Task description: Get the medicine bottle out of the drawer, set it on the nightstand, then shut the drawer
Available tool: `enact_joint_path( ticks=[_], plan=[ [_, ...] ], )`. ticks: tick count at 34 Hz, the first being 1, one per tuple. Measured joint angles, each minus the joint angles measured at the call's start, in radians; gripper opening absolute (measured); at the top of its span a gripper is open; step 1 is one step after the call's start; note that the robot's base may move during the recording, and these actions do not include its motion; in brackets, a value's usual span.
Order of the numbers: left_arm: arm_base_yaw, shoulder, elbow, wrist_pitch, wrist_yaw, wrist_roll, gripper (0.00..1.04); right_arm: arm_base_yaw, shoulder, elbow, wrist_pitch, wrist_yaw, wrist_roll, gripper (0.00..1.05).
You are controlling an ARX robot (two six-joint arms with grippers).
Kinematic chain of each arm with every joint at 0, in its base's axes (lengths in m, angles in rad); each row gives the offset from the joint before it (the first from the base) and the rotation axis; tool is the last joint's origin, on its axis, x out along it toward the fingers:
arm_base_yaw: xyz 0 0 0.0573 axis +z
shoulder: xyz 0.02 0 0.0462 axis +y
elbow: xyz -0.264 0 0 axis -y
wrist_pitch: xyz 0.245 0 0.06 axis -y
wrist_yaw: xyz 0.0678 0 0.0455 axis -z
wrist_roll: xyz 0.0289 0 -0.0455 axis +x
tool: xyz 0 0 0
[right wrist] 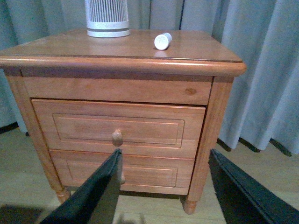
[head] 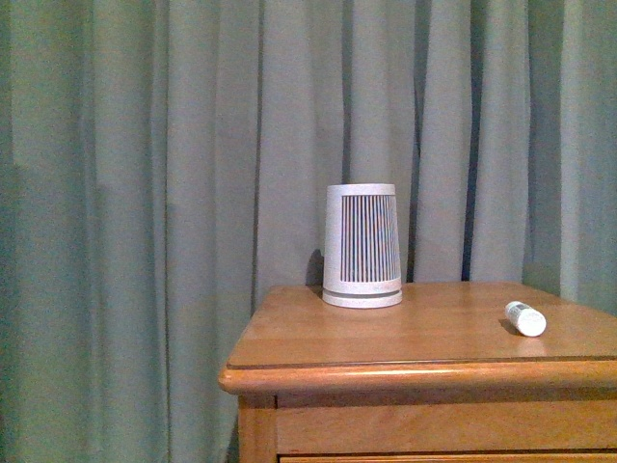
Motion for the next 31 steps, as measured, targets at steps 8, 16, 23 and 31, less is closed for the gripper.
enact_joint_path(
  ticks=[8,16,23,31],
  plan=[
    [0.0,0.0,0.0,0.0,0.0,0.0,0.98,0.0,0.0,0.0,0.0,0.0,0.001,0.99],
    [0.0,0.0,0.0,0.0,0.0,0.0,0.98,0.0,0.0,0.0,0.0,0.0,0.001,0.98],
    [0.0,0.0,0.0,0.0,0.0,0.0,0.98,0.0,0.0,0.0,0.0,0.0,0.001,0.98],
    [0.0,0.0,0.0,0.0,0.0,0.0,0.98,0.0,0.0,0.0,0.0,0.0,0.001,0.98]
  ],
)
